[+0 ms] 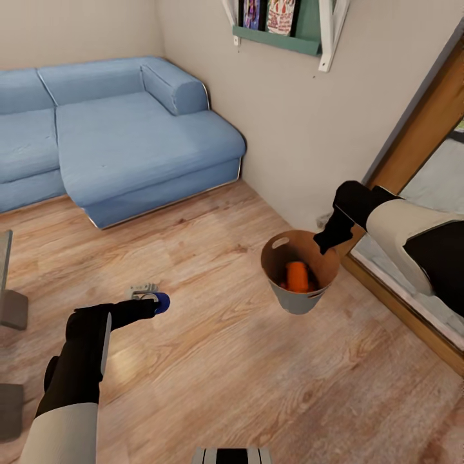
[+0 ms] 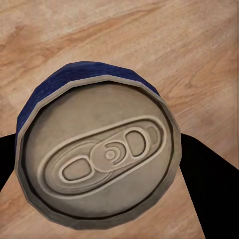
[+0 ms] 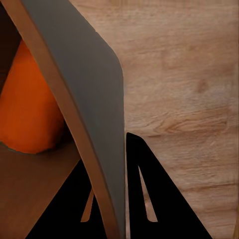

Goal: Put the three can of soda from the living room inside the tash can in the kitchen.

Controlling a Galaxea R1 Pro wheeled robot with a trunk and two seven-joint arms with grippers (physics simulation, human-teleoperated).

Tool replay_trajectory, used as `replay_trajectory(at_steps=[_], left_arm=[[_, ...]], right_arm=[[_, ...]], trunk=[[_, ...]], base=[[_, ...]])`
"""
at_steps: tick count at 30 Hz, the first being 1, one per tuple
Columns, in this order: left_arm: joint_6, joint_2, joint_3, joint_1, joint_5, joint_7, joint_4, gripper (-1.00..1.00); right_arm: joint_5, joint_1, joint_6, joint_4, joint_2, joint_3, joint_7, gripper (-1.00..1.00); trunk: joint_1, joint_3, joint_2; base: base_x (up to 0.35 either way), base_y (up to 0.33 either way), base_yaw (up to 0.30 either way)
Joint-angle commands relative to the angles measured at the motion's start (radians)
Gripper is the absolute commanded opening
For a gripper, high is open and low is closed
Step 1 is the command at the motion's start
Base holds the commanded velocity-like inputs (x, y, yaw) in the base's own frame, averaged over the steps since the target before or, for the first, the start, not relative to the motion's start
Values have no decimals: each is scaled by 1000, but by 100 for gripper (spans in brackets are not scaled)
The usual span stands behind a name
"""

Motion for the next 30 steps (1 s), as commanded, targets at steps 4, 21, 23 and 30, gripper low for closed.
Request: replay_trajectory(at_steps=[4,21,23,30], left_arm=[[-1,0,0,0,-1,1,0,-100],[-19,-1,0,0,-5,1,31,-100],[-32,-1,0,0,-6,9,58,-100],[-74,2,1,-1,2,73,135,-100]], right_arm=[[-1,15,-2,1,-3,6,2,-100],[-11,152,-43,-12,-11,-2,-4,-100],[-12,164,-44,-17,-9,-5,-5,-100],[-13,213,-35,-92,2,-8,-7,-100]], trunk=[[-15,13,28],[-81,87,147],[-88,97,161],[-115,130,210]], base=[[0,0,0],[0,0,0],[0,0,0],[0,0,0]])
